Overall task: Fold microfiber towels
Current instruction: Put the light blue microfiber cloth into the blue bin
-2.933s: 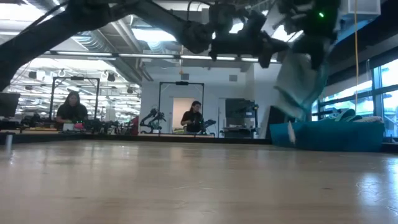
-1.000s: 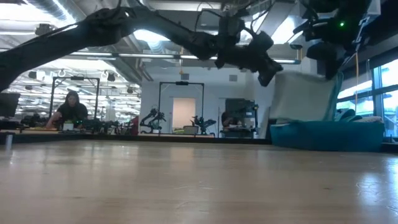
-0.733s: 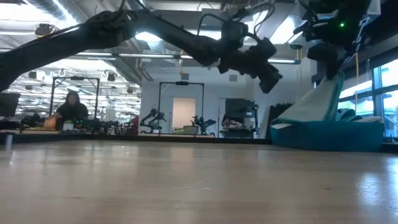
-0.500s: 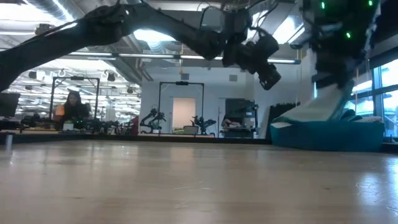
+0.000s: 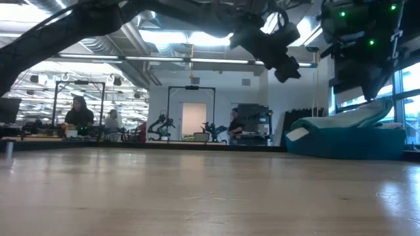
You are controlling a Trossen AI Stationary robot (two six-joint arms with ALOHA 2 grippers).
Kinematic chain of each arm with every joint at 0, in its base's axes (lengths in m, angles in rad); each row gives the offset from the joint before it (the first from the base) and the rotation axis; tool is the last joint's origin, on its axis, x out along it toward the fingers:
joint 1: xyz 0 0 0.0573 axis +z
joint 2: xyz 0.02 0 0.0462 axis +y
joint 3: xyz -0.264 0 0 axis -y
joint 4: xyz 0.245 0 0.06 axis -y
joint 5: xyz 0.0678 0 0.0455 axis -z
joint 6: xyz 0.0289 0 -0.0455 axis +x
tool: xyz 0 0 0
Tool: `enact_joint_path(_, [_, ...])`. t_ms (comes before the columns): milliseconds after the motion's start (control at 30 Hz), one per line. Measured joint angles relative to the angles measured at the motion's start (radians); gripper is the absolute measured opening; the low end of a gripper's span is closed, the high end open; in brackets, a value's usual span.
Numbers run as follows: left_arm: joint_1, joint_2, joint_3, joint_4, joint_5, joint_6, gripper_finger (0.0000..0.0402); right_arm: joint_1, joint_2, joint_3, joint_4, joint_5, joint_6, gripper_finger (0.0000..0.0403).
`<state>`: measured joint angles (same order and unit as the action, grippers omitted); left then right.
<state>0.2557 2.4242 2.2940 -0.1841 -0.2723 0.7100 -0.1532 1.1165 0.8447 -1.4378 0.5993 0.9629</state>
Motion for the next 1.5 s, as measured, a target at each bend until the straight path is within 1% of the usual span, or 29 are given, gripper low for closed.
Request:
enact_joint_path(33, [0.001, -0.006, 0.000, -0.007, 0.001, -0.004, 0.0142, 0.000, 0.000, 0.012, -0.003, 0.000, 0.000, 0.0087])
enact_joint_path(100, [0.009, -0.032, 0.000, -0.083, 0.000, -0.015, 0.0142, 0.000, 0.000, 0.045, -0.038, 0.000, -0.001, 0.0103])
enact_joint_path(167, [0.022, -0.058, 0.000, -0.120, 0.002, -0.031, 0.0142, 0.000, -0.002, 0.088, -0.065, 0.007, 0.000, 0.0118])
enact_joint_path(200, [0.030, -0.079, 0.000, -0.175, 0.006, -0.046, 0.0142, 0.000, -0.002, 0.111, -0.083, 0.023, 0.000, 0.0125])
enact_joint_path(233, [0.038, -0.092, 0.000, -0.196, 0.017, -0.058, 0.0142, 0.000, -0.002, 0.136, -0.100, 0.044, -0.001, 0.0131])
enact_joint_path(333, [0.075, -0.137, 0.002, -0.335, 0.122, -0.128, 0.0142, -0.011, -0.003, 0.198, -0.101, 0.108, -0.052, 0.0140])
enact_joint_path(400, [0.109, -0.152, 0.002, -0.427, 0.219, -0.176, 0.0142, -0.052, -0.002, 0.227, -0.094, 0.113, -0.113, 0.0142])
enact_joint_path(467, [0.145, -0.154, 0.001, -0.479, 0.312, -0.218, 0.0142, -0.124, -0.002, 0.246, -0.083, 0.028, -0.157, 0.0142])
enact_joint_path(533, [0.182, -0.155, -0.002, -0.521, 0.426, -0.258, 0.0142, -0.200, -0.001, 0.257, -0.062, -0.063, -0.214, 0.0142])
enact_joint_path(667, [0.239, -0.173, -0.045, -0.493, 0.672, -0.299, 0.0142, -0.330, -0.001, 0.264, 0.036, -0.184, -0.355, 0.0142])
enact_joint_path(733, [0.257, -0.187, -0.084, -0.480, 0.741, -0.317, 0.0142, -0.396, 0.000, 0.265, 0.068, -0.235, -0.418, 0.0144])
enact_joint_path(800, [0.269, -0.220, -0.142, -0.453, 0.776, -0.325, 0.0142, -0.460, 0.008, 0.265, 0.092, -0.274, -0.469, 0.0148])
enact_joint_path(867, [0.273, -0.278, -0.224, -0.383, 0.786, -0.335, 0.0141, -0.517, 0.021, 0.265, 0.087, -0.288, -0.504, 0.0159])
enact_joint_path(967, [0.263, -0.414, -0.415, -0.228, 0.779, -0.354, 0.0136, -0.584, 0.048, 0.265, 0.089, -0.308, -0.548, 0.0188])
enact_joint_path(1033, [0.240, -0.517, -0.572, -0.093, 0.773, -0.375, 0.0131, -0.615, 0.073, 0.265, 0.104, -0.335, -0.554, 0.0211])
enact_joint_path(1100, [0.216, -0.618, -0.737, 0.066, 0.758, -0.410, 0.0127, -0.636, 0.105, 0.265, 0.126, -0.340, -0.568, 0.0236])
enact_joint_path(1167, [0.193, -0.719, -0.901, 0.245, 0.726, -0.452, 0.0124, -0.657, 0.145, 0.265, 0.153, -0.342, -0.584, 0.0258])
enact_joint_path(1233, [0.169, -0.803, -1.054, 0.428, 0.690, -0.501, 0.0124, -0.681, 0.189, 0.265, 0.184, -0.375, -0.603, 0.0273])
enact_joint_path(1300, [0.145, -0.868, -1.189, 0.572, 0.663, -0.530, 0.0124, -0.710, 0.242, 0.265, 0.211, -0.417, -0.626, 0.0280])
enact_joint_path(1367, [0.121, -0.918, -1.293, 0.677, 0.633, -0.547, 0.0124, -0.738, 0.298, 0.265, 0.217, -0.418, -0.632, 0.0280])
enact_joint_path(1433, [0.108, -0.961, -1.364, 0.750, 0.606, -0.546, 0.0124, -0.776, 0.350, 0.265, 0.216, -0.417, -0.637, 0.0274])
enact_joint_path(1500, [0.110, -1.001, -1.409, 0.780, 0.571, -0.544, 0.0124, -0.807, 0.393, 0.265, 0.229, -0.434, -0.654, 0.0266])
